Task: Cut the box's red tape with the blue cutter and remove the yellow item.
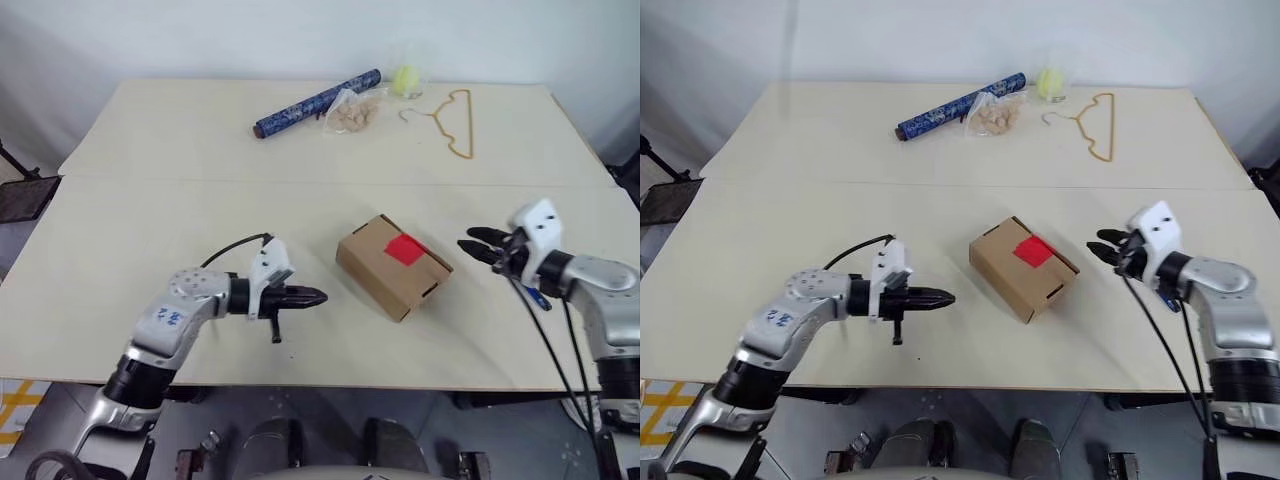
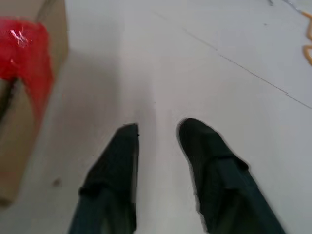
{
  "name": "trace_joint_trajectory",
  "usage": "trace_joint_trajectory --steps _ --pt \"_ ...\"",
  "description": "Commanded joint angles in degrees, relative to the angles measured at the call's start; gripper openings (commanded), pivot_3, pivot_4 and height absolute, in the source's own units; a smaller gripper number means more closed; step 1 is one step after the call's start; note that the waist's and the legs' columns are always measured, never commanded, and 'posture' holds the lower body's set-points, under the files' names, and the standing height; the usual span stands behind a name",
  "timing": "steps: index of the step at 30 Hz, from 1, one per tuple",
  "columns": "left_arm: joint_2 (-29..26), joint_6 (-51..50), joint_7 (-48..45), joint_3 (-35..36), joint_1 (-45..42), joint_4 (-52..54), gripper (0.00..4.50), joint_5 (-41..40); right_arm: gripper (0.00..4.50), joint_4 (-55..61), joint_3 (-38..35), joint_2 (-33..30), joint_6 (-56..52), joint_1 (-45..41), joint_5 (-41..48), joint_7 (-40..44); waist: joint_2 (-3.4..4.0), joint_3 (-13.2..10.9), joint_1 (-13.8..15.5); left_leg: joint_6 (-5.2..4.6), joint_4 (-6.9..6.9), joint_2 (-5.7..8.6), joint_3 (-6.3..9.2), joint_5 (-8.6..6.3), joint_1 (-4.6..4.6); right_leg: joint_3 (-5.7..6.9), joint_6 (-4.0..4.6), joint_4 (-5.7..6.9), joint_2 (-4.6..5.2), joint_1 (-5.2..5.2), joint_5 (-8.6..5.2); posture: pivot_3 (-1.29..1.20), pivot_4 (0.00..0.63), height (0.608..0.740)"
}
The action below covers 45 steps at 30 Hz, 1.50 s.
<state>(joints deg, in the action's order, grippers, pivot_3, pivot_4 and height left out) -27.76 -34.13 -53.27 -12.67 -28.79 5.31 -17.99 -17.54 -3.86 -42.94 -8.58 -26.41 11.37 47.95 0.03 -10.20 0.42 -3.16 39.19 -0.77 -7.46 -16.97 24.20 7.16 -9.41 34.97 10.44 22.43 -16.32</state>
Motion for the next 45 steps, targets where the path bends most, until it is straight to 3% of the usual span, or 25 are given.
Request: trace_joint_trajectory --steps 1,5,15,23,33,45 --pt "2.6 -0.7 2.6 -1.7 -3.0 -1.9 0.00 1.8 0.07 -3.8 1.5 1.3 4.5 -2.0 -2.4 0.4 0.00 0.0 -0.1 0.00 -0.02 0.00 -0.01 0.00 0.00 0.00 0.00 -0.04 0.00 -0.01 0.00 0.00 0.150 0.740" --pt "8.5 -2.8 7.0 -2.9 -5.1 -4.1 0.00 2.7 0.03 1.0 3.1 3.4 -1.1 -1.2 2.9 8.2 0.00 0.0 -0.4 0.00 -0.08 0.05 0.01 0.00 0.00 0.08 -0.01 -0.06 -0.07 -0.03 0.00 0.00 0.150 0.740" --pt "13.7 -1.6 11.2 -3.1 -6.6 -8.3 0.00 4.7 0.03 19.7 3.7 0.3 -17.7 7.4 5.7 9.4 -0.01 0.0 -0.2 -0.01 -0.03 -0.03 0.04 0.00 -0.01 0.06 -0.01 -0.09 0.00 -0.05 0.01 0.00 0.150 0.740" --pt "10.2 -2.4 9.5 -1.7 -5.1 -6.7 0.00 4.5 0.03 30.6 3.5 1.8 -26.7 10.6 8.9 5.9 -0.01 0.0 -0.4 0.00 -0.03 -0.06 0.05 0.01 -0.01 0.06 -0.01 -0.06 0.00 -0.03 0.01 0.00 0.150 0.740" --pt "8.7 -3.0 8.3 -1.1 -4.3 -4.7 0.00 3.7 0.03 30.6 8.3 5.3 -25.4 8.7 6.1 3.5 -0.01 0.0 -0.4 0.00 -0.03 -0.05 0.05 0.00 -0.01 0.06 -0.01 -0.06 -0.01 -0.03 0.01 0.00 0.150 0.740" --pt "0.2 -9.2 6.4 1.0 3.2 6.8 0.00 2.0 0.03 32.0 10.9 6.9 -27.0 7.5 5.8 2.9 -0.01 0.0 -0.4 0.03 -0.05 -0.08 0.04 0.01 -0.02 0.05 0.00 0.00 -0.01 0.01 0.00 0.00 0.150 0.740"
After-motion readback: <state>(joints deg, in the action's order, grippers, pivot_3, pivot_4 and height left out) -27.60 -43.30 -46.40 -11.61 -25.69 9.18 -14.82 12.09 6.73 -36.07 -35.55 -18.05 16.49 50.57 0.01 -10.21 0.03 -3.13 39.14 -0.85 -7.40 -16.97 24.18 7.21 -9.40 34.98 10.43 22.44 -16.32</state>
